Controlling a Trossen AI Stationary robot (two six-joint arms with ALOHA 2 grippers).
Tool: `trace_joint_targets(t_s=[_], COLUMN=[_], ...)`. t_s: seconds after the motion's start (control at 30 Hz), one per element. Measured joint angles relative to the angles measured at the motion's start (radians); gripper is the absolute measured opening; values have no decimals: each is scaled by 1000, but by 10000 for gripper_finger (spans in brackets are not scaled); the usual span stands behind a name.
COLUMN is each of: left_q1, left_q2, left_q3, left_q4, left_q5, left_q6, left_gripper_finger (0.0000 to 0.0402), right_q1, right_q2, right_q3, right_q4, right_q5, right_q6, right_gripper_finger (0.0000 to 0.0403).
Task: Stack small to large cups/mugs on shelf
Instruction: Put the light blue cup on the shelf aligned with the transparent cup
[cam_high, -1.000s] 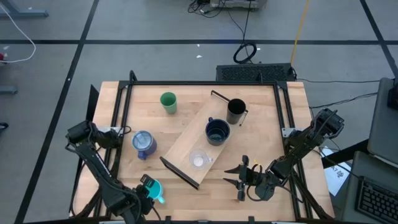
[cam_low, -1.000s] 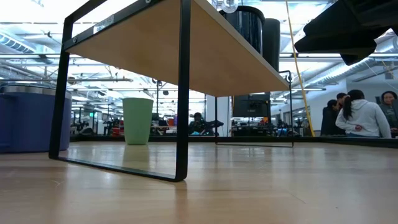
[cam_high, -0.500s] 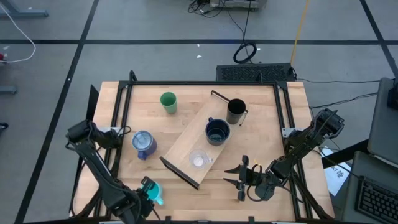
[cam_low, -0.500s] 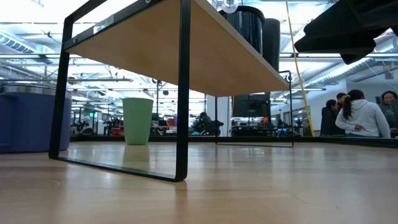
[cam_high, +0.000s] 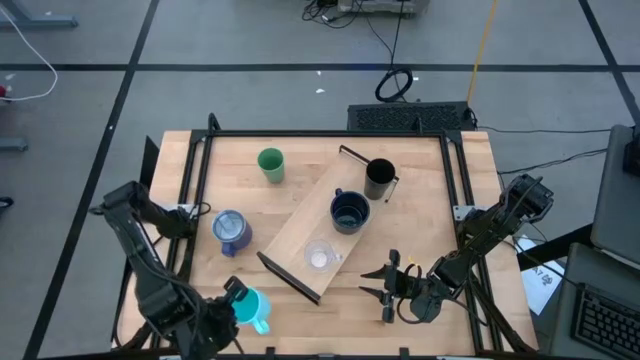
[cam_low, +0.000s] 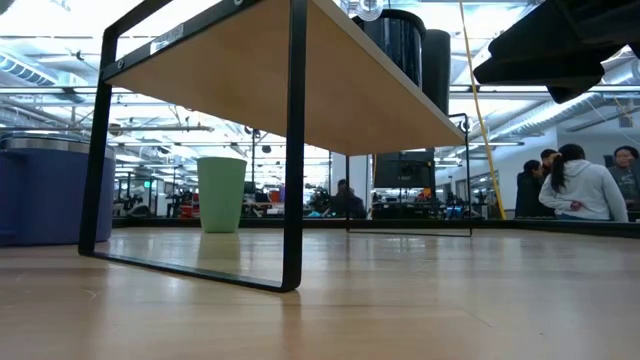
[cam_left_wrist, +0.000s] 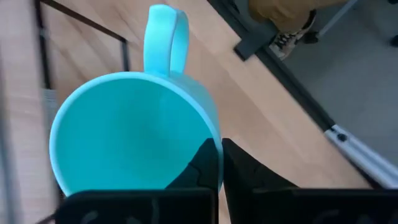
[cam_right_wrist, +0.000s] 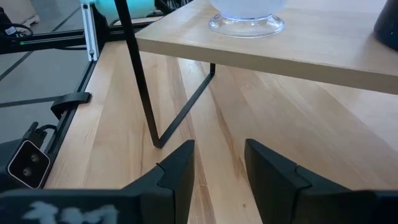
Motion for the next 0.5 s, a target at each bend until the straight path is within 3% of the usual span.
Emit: trace_joint_targets(t_s=[0.3,0.5], left_q1=[63,110], left_q2=[-2,-1], left_q3=[99,145], left_q4=[-131,-188], left_q5=[-20,23], left_q6=[147,215], left_gripper_finger=[4,4], right_q1=[0,0], right_q2=[0,0], right_q3=[0,0], right_q4=[0,0], right_q5=[0,0], right_q6=[7,7], right_gripper_finger=[130,130])
